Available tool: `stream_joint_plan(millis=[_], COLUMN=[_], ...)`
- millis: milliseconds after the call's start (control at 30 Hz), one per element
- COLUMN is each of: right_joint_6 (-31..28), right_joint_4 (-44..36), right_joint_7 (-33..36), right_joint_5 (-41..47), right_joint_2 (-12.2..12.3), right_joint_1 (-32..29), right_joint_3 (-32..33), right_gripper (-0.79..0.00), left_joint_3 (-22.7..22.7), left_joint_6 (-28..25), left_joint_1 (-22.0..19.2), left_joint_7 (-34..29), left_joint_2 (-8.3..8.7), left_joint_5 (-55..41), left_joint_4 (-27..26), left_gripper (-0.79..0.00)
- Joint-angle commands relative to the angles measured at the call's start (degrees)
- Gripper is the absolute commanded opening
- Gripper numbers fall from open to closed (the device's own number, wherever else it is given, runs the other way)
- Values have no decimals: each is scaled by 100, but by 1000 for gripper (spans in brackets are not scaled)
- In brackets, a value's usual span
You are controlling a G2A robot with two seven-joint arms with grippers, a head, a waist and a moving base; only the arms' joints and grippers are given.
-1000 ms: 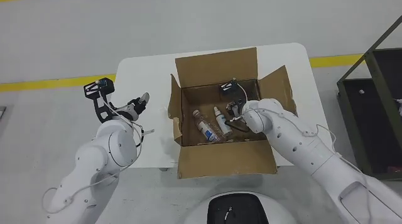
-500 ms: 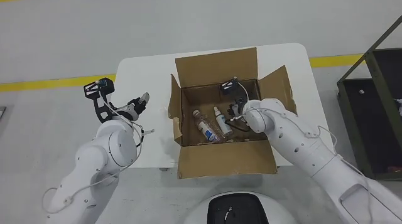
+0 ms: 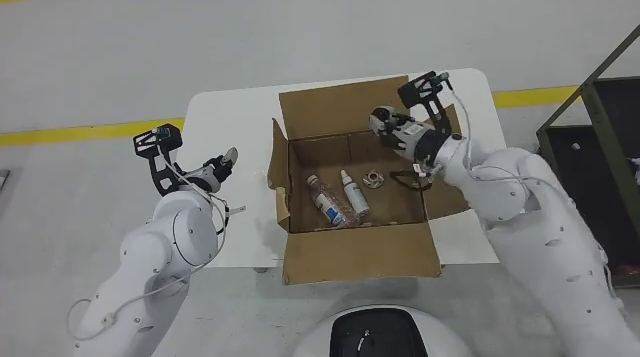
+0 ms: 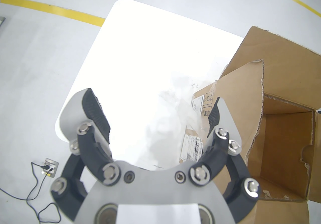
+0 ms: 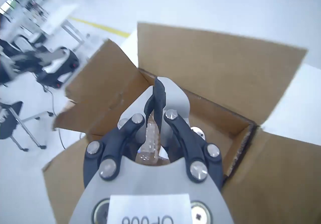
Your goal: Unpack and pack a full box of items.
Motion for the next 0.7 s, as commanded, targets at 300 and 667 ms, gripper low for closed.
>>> stream_joint_plan(millis=[300,667], right_joint_6=[-514,-365], right_joint_4=[-184,1897], right_joint_7=[-778,-110], right_joint_5=[3111,4118], right_joint_2=[182,201], right_joint_1=[-1458,-1154], right_joint_3=[2939,2364], right_gripper=[-785,-785], left_joint_3=[0,0], left_joint_6=[0,0], left_joint_1=[0,0], left_joint_7=[0,0], left_joint_2=[0,0], left_joint_5=[0,0], left_joint_4=[0,0], left_gripper=[0,0])
